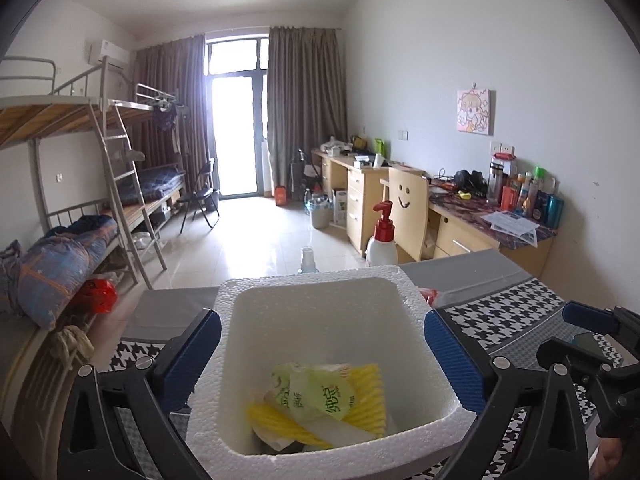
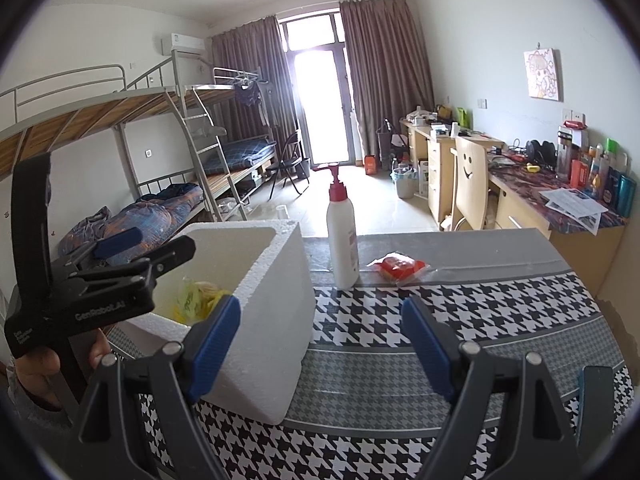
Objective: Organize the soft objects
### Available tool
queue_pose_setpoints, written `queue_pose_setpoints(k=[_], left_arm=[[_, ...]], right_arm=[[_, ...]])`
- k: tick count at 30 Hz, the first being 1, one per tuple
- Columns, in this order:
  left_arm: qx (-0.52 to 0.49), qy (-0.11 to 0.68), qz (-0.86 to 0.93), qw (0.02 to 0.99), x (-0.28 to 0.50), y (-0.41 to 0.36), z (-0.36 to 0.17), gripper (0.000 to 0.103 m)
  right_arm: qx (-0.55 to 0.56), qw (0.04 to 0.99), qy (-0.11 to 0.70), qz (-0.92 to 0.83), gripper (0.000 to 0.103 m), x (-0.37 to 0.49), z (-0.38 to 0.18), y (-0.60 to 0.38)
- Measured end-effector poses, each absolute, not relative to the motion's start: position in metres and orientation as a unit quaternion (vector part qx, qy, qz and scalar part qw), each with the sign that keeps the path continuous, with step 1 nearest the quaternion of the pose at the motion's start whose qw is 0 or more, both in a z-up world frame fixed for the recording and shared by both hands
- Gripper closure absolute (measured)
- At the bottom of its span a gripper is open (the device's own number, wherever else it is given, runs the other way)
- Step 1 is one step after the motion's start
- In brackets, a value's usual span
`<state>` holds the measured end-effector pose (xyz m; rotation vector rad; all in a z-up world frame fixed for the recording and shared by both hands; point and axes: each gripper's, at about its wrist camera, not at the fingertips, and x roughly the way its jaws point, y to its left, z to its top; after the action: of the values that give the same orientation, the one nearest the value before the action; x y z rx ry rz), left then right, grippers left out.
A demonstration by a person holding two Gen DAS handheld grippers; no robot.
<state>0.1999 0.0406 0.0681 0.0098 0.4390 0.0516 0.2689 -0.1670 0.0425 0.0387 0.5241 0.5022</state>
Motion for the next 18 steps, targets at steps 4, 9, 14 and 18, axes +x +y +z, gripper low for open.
queue_pose_setpoints(k=[4,9,14,18], left_arm=[[0.002,0.214,0.029,0.976,0.195,0.043,0.069,0.001],[0.004,0.205,0.033,0.978,0.184,0.044,0.072,0.001],[0.005,0.203,0.033,0.979,0.176,0.046,0.073,0.001],[0.004,0.198,0.034,0.980,0.167,0.047,0.074,0.001]], right_arm=[[0.017,0.935,0.253,0.247,0.017,0.265,0.044,-0.166],[0.014,0.935,0.249,0.253,0.017,0.259,0.047,-0.163],[0.013,0.935,0.243,0.257,0.017,0.252,0.049,-0.161],[0.010,0.935,0.241,0.259,0.017,0.248,0.051,-0.160]])
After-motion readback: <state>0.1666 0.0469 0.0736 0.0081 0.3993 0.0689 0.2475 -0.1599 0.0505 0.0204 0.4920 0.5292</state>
